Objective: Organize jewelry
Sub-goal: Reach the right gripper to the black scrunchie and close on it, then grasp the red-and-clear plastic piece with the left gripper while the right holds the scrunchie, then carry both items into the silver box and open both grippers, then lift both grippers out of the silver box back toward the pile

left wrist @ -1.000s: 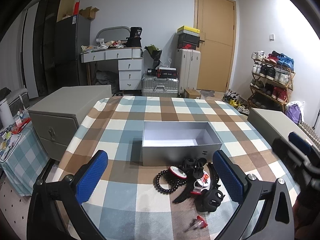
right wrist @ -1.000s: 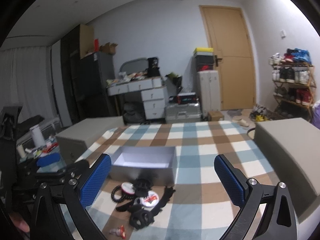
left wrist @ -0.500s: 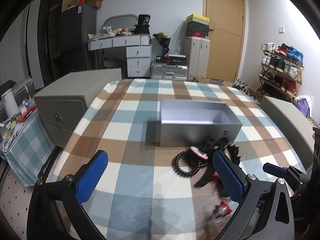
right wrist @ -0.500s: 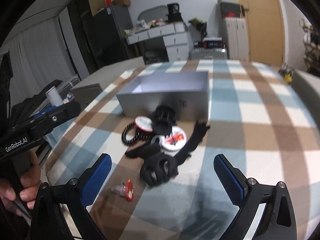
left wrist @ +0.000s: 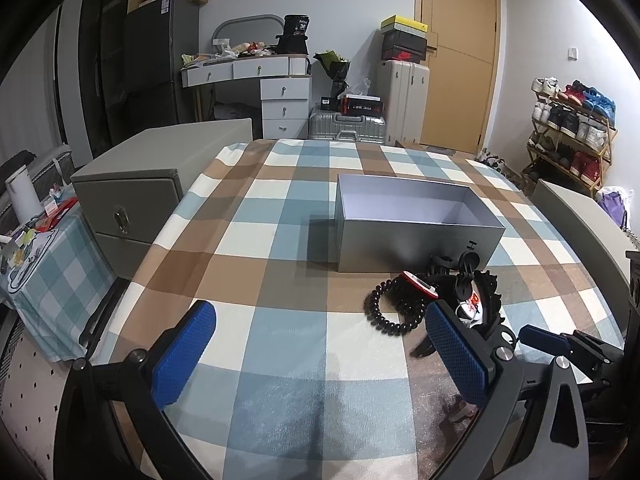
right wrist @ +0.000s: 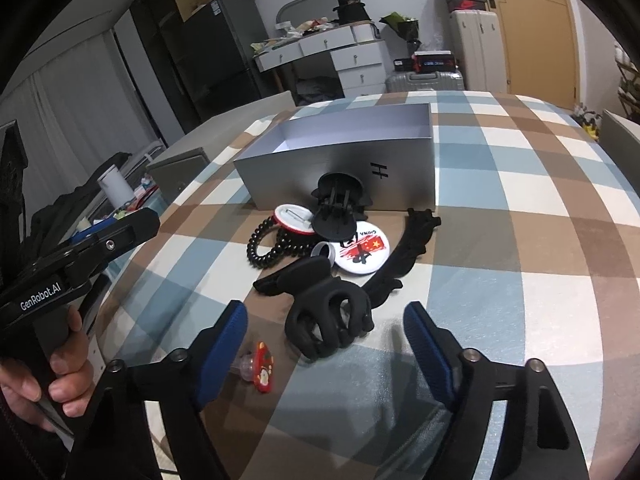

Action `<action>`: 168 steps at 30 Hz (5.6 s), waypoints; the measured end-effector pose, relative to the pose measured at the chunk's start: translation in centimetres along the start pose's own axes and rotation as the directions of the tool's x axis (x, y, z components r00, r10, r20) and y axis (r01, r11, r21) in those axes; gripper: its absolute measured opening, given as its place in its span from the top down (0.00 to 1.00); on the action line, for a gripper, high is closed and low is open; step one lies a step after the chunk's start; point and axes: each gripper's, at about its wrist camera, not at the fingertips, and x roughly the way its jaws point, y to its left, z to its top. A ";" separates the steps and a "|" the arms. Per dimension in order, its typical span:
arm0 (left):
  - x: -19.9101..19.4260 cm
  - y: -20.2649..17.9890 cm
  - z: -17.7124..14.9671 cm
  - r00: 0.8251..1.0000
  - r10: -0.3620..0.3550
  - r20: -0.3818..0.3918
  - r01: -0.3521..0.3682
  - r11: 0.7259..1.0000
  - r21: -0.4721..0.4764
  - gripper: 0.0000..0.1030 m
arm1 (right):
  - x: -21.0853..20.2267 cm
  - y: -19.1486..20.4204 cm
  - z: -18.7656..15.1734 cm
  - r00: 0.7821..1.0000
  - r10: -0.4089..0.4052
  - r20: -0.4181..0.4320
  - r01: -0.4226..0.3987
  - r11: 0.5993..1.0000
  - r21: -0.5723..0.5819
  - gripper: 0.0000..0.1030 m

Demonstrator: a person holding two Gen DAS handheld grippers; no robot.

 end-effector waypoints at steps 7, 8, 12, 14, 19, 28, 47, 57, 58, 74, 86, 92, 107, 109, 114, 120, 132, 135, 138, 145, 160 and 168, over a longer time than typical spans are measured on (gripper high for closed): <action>0.1 -0.3 -0.1 1.000 -0.003 -0.001 0.003 1.000 0.008 0.01 | 0.3 -0.2 -0.4 1.000 0.017 -0.007 -0.017 1.000 -0.002 0.57; 0.1 -0.3 -0.1 1.000 -0.004 -0.002 0.004 1.000 0.009 0.01 | 0.2 -0.3 -0.5 1.000 0.024 -0.001 -0.024 1.000 -0.002 0.60; 0.2 -0.5 0.0 1.000 -0.020 -0.006 0.020 1.000 0.011 0.01 | -0.6 -0.4 -0.4 0.998 0.047 0.034 -0.047 0.999 0.000 0.70; 0.2 -0.7 0.1 1.000 -0.024 -0.006 0.024 1.000 0.018 0.01 | -0.3 -0.4 -0.6 0.998 0.053 0.023 -0.053 0.999 -0.006 0.70; 0.5 -0.9 0.1 0.999 -0.036 -0.022 0.036 0.999 0.017 0.01 | -0.5 -0.6 -0.6 0.997 0.068 0.032 -0.069 0.998 0.013 0.70; 1.2 -1.0 -0.3 0.993 -0.084 -0.081 0.085 0.996 0.013 0.01 | -2.1 -1.3 -0.4 0.991 0.091 0.096 -0.095 0.995 0.040 0.70; 0.8 -6.6 -3.2 0.933 -0.280 -0.226 0.326 0.924 0.202 0.01 | -5.8 -3.6 -0.7 0.978 0.026 0.208 -0.043 0.996 0.078 0.70; 1.4 -7.8 -4.0 0.905 -0.291 -0.309 0.373 0.894 0.250 0.33 | -6.4 -4.2 -0.9 0.976 0.002 0.216 -0.022 0.996 0.092 0.70; 1.5 -7.9 -4.0 0.902 -0.290 -0.320 0.377 0.891 0.254 0.42 | -6.4 -4.1 -0.9 0.977 0.003 0.215 -0.023 0.996 0.089 0.70; 1.5 -7.5 -3.7 0.900 -0.300 -0.317 0.388 0.882 0.268 0.78 | -6.3 -4.0 -0.8 0.978 0.007 0.207 -0.026 0.996 0.087 0.70; 0.4 -5.8 -0.6 0.913 -0.331 -0.239 0.383 0.897 0.219 0.78 | -7.1 -2.8 0.9 0.968 0.060 0.243 -0.079 0.995 0.069 0.70; 0.7 -5.1 2.4 0.923 -0.335 -0.189 0.373 0.900 0.227 0.78 | -7.2 -2.8 3.7 0.959 0.100 0.264 -0.119 0.991 0.056 0.70; 7.2 -3.5 8.1 0.918 -0.356 -0.176 0.382 0.913 0.141 0.78 | -2.4 -3.1 12.7 0.955 0.151 0.255 -0.158 0.987 0.006 0.70; 8.3 -3.4 8.4 0.907 -0.369 -0.206 0.397 0.911 0.116 0.78 | -1.7 -3.3 13.4 0.955 0.150 0.254 -0.155 0.988 0.002 0.70; 10.3 -3.6 8.9 0.888 -0.386 -0.252 0.418 0.904 0.089 0.78 | 0.6 -4.1 14.8 0.969 0.133 0.210 -0.137 0.991 0.001 0.70; 11.5 -3.9 8.8 0.871 -0.402 -0.281 0.438 0.896 0.075 0.78 | 3.6 -4.5 14.9 0.985 0.125 0.118 -0.128 0.992 0.016 0.70; 12.7 -4.0 8.8 0.856 -0.394 -0.336 0.435 0.898 0.056 0.77 | 6.3 -4.5 14.6 0.995 0.079 0.054 -0.079 0.997 -0.002 0.68; 12.5 -4.1 8.7 0.857 -0.394 -0.333 0.438 0.896 0.067 0.75 | 6.6 -4.6 14.6 0.995 0.086 0.050 -0.087 0.996 0.010 0.67; 12.1 -4.1 8.9 0.870 -0.380 -0.314 0.423 0.902 0.082 0.56 | 6.4 -5.0 14.5 0.995 0.081 0.065 -0.084 0.996 0.039 0.65; 11.2 -3.9 9.3 0.884 -0.383 -0.269 0.419 0.904 0.090 0.41 | 3.8 -5.5 14.1 0.987 0.050 0.153 -0.061 0.996 0.072 0.43; 6.9 -3.6 9.5 0.931 -0.338 -0.137 0.355 0.927 0.121 0.26 | -2.8 -3.5 12.5 0.931 0.033 0.364 -0.046 0.999 0.026 0.04; 4.3 -2.8 8.7 0.956 -0.292 -0.031 0.293 0.950 0.108 0.19 | -5.0 -2.8 10.7 0.915 0.041 0.400 -0.057 0.998 0.027 0.00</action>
